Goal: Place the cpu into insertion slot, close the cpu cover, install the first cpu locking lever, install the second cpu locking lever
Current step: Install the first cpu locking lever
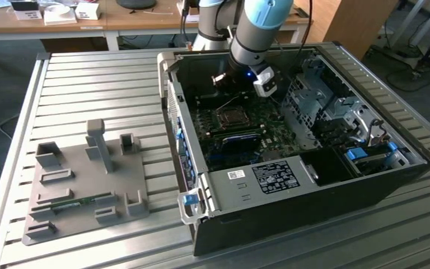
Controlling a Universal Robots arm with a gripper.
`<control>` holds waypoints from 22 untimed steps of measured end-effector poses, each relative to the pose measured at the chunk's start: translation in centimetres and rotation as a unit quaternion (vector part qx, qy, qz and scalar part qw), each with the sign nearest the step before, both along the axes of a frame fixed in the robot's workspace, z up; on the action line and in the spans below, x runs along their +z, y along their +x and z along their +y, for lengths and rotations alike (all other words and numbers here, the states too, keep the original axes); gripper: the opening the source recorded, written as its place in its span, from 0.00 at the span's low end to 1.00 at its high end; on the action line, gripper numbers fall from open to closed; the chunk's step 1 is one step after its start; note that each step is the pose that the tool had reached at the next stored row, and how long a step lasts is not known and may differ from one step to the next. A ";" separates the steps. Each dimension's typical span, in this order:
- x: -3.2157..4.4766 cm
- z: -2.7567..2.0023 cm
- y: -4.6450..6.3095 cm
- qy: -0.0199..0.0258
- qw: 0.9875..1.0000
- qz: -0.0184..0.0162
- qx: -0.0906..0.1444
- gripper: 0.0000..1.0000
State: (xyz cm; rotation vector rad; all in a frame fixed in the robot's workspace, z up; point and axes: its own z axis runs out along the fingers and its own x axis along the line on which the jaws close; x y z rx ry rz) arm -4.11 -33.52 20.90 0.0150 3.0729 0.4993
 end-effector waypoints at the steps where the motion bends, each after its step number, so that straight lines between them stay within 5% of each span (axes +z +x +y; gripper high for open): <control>1: 0.06 0.00 0.0 0.000 1.000 0.000 0.000 0.11; 8: -0.04 0.17 -0.2 0.007 1.000 -0.001 0.000 0.11; 14: 0.00 0.24 -0.3 0.007 1.000 -0.001 -0.002 0.11; 22: 1.32 0.24 -0.3 0.007 1.000 -0.001 -0.003 0.11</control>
